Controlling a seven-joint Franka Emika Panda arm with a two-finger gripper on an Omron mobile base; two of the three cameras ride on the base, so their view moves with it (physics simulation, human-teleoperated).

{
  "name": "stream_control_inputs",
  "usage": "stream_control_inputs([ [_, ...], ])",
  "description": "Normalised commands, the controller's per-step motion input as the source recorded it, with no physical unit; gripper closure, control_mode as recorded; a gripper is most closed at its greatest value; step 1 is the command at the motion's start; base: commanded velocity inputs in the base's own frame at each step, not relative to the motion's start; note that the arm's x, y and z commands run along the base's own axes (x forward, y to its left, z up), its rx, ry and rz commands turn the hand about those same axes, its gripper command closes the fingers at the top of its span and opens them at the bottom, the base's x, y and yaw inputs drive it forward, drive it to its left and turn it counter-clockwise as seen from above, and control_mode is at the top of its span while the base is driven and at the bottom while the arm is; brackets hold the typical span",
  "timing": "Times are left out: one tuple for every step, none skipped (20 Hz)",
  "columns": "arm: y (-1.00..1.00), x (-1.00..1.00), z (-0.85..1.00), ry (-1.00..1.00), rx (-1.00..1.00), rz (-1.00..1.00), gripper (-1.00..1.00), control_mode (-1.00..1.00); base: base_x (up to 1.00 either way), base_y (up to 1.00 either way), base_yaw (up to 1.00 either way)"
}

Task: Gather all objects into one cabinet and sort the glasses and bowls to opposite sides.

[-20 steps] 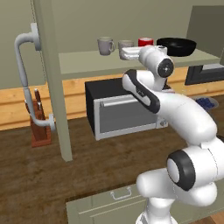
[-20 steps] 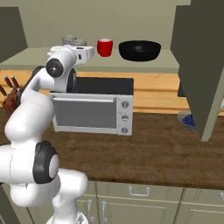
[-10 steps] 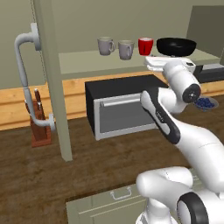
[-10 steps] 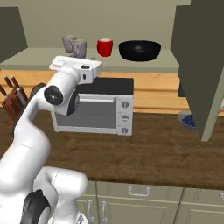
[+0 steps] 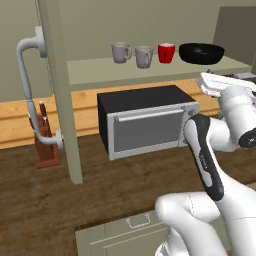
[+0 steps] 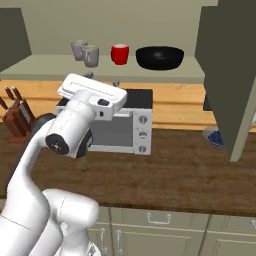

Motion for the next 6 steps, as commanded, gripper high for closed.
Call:
stream_control_inputs([
  [-0.52, -1.00, 0.04, -0.15, 0.12, -0.09, -1.00, -1.00, 0.00, 0.00, 0.00],
  [-0.54, -1.00, 0.02, -0.17, 0.14, -0.09, -1.00, -1.00, 0.00, 0.00, 0.00],
  [-0.52, -1.00, 0.01, -0.18, 0.14, -0.09, -1.00, -1.00, 0.00, 0.00, 0.00],
  [-0.51, -1.00, 0.00, -0.20, 0.14, -0.09, -1.00, -1.00, 0.00, 0.00, 0.00],
  [-0.49, -1.00, 0.00, -0.21, 0.15, -0.09, -1.00, -1.00, 0.00, 0.00, 0.00],
  [-0.46, -1.00, 0.00, -0.23, 0.15, -0.09, -1.00, -1.00, 0.00, 0.00, 0.00],
])
